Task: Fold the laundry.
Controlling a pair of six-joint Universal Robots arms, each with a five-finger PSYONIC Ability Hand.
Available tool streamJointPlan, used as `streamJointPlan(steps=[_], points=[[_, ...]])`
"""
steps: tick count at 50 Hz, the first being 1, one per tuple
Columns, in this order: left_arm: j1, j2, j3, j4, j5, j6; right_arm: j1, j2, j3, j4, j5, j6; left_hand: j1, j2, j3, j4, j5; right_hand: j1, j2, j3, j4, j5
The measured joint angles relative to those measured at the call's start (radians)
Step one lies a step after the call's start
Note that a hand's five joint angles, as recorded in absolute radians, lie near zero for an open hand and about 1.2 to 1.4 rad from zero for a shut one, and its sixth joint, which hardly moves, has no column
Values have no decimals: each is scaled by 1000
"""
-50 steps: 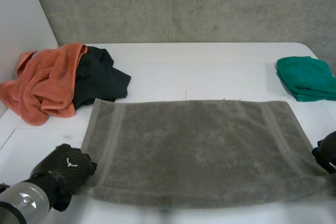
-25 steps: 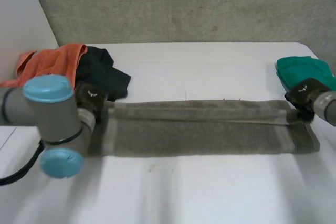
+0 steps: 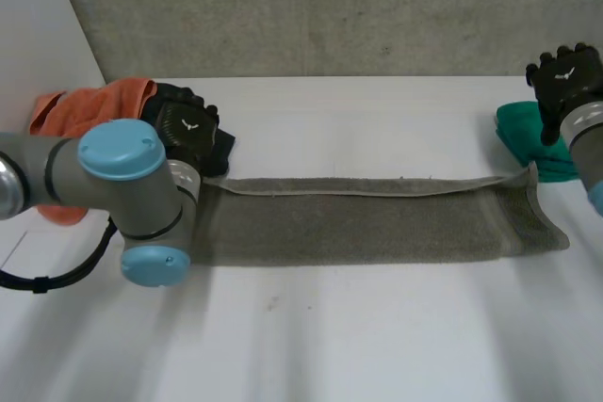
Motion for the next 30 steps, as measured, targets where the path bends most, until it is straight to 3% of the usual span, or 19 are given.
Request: streamJointPlan(steps=[7,12,15,16,24,30], points=[[-4,96,-105,0,27,-1,-13,-133,132,57,-82,36,0,0,0,0,0,0,0,0,0,0],[2,93,-140,-1,108,6,-24,-131,176,133,-133,25,0,0,0,0,0,0,0,0,0,0],[3,87,-139,-2,114,7,-24,-126,176,136,-135,24,0,0,0,0,0,0,0,0,0,0],[15,24,-107,-1,153,16,-23,-64,154,152,-144,13,0,0,0,0,0,0,0,0,0,0],[50,-143,46,27,177,34,-16,102,52,100,-143,1,0,0,0,0,0,0,0,0,0,0],[78,-247,189,102,191,35,-11,198,-27,-64,-137,19,3,3,0,3,0,0,0,0,0,0]])
